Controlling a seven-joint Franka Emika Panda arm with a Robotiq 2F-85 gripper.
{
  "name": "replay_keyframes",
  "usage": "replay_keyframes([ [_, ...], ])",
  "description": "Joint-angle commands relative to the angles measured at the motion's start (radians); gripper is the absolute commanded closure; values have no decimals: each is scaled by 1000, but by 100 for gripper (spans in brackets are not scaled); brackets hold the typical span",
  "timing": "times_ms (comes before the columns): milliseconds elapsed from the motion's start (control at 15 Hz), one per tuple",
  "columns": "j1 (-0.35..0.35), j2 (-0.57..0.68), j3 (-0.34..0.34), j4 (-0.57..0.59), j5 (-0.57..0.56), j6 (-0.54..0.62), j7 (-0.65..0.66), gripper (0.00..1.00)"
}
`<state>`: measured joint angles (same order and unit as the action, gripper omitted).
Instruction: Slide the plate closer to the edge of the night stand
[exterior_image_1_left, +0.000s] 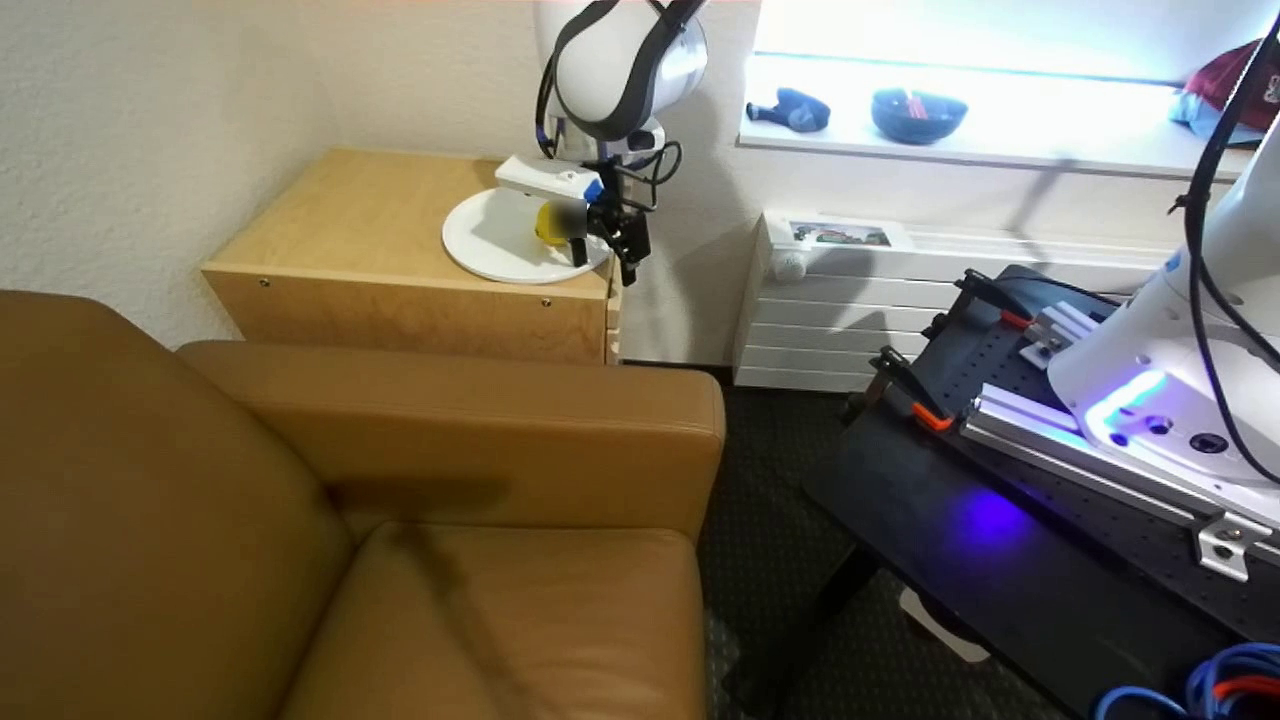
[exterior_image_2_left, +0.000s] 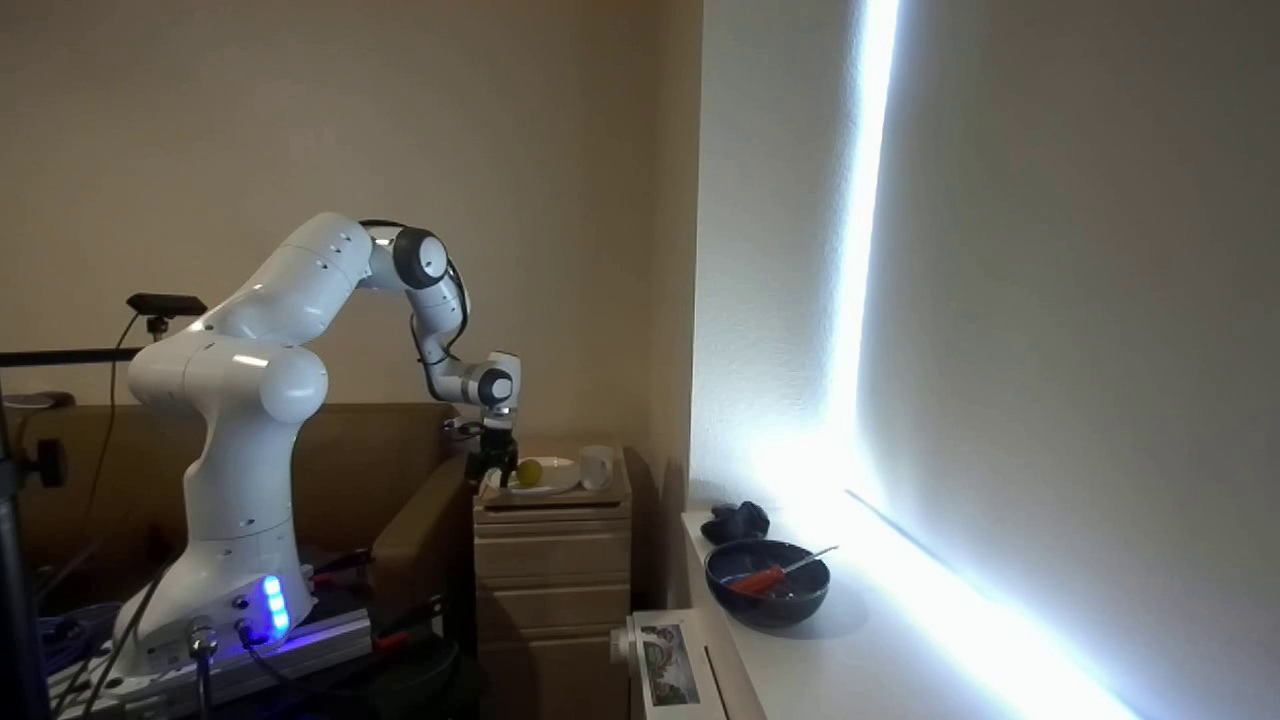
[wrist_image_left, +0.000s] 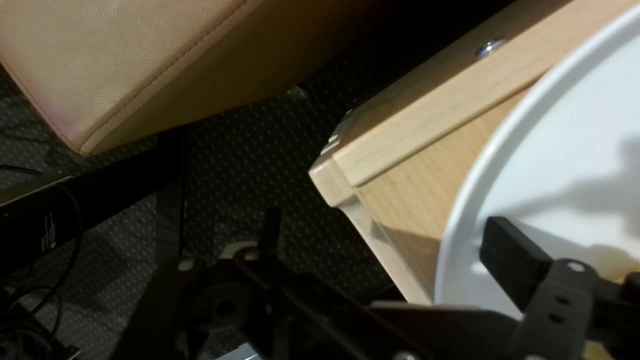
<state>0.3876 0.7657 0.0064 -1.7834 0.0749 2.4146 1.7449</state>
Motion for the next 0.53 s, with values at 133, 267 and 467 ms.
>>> replay_keyframes([
  [133, -14, -4, 32, -4, 15, 57, -15, 0],
  [267, -20, -17, 48, -9, 24, 86, -27, 0],
  [467, -35, -23, 75, 0, 46, 80, -49, 0],
])
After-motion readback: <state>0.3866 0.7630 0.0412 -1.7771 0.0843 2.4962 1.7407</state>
